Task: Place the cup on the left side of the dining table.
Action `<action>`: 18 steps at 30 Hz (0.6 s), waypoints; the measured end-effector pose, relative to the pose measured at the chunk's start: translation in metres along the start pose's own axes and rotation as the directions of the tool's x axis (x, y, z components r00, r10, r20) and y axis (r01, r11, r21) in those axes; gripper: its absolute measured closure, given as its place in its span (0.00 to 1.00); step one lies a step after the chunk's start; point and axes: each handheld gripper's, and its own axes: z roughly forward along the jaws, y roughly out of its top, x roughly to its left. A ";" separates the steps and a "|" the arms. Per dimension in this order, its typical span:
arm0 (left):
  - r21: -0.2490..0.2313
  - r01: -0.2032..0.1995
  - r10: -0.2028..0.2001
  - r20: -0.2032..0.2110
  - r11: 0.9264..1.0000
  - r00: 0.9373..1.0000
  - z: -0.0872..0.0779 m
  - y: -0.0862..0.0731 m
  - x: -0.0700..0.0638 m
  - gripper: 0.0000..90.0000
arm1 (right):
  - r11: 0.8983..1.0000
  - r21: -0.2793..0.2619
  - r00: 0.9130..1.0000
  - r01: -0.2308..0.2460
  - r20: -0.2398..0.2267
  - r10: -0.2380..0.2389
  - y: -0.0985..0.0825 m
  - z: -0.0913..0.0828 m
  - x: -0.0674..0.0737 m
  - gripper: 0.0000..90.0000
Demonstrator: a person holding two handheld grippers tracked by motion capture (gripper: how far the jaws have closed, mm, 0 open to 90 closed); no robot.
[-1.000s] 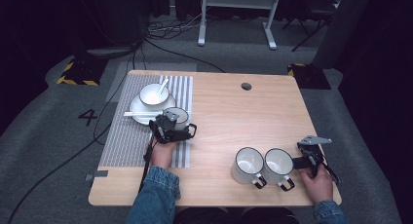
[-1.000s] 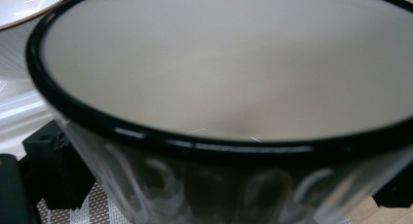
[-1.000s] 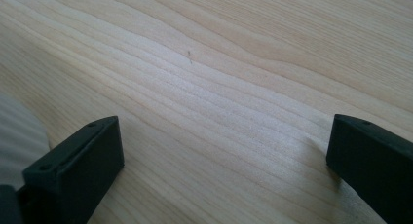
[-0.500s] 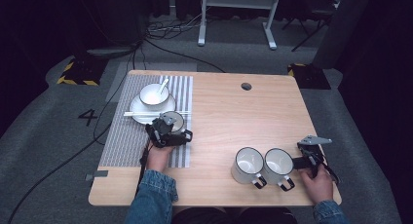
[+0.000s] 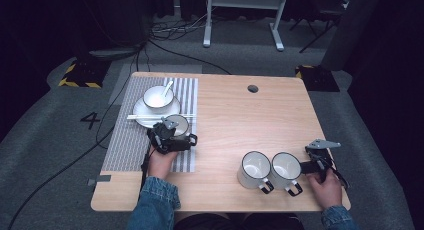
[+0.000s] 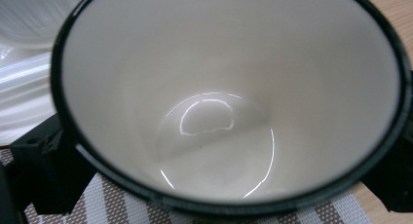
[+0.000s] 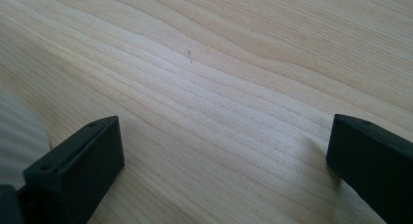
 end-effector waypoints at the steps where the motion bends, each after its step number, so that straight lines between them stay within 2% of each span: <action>1: -0.001 0.003 -0.003 0.000 1.000 1.000 -0.004 0.000 0.000 0.00 | 1.000 -0.001 1.000 0.001 0.000 -0.001 0.000 0.000 0.000 0.00; 5: 0.011 -0.015 0.015 -0.012 1.000 1.000 -0.016 0.001 -0.002 0.00 | 1.000 -0.003 1.000 0.009 -0.002 -0.009 0.000 0.001 -0.001 0.00; 6: -0.001 -0.027 0.027 -0.009 1.000 1.000 -0.022 0.000 -0.003 0.00 | 1.000 -0.002 1.000 0.008 -0.002 -0.008 0.000 0.001 -0.001 0.00; 7: -0.023 -0.016 0.016 -0.014 1.000 1.000 -0.026 0.000 -0.004 0.00 | 1.000 -0.002 1.000 0.008 -0.002 -0.008 0.000 0.001 -0.001 0.00; 8: -0.032 -0.026 0.026 0.001 0.999 1.000 -0.031 0.000 -0.004 0.00 | 1.000 -0.002 1.000 0.009 -0.002 -0.009 0.000 0.001 -0.001 0.00; 9: -0.058 -0.024 0.024 0.003 0.998 1.000 -0.039 0.000 -0.005 0.00 | 1.000 -0.002 1.000 0.009 -0.002 -0.009 0.000 0.001 -0.001 0.00; 13: -0.092 -0.014 0.017 0.030 0.996 0.999 -0.055 -0.004 -0.006 0.00 | 1.000 -0.002 1.000 0.009 -0.002 -0.009 0.000 0.001 -0.001 0.00; 15: -0.100 -0.017 0.020 0.035 0.995 0.999 -0.062 -0.006 -0.007 0.00 | 1.000 -0.002 1.000 0.009 -0.002 -0.009 0.000 0.001 -0.001 0.00; 18: -0.105 -0.032 0.040 0.070 0.994 0.997 -0.070 -0.010 -0.007 0.00 | 1.000 -0.001 1.000 0.007 -0.003 -0.007 0.001 0.001 -0.001 0.00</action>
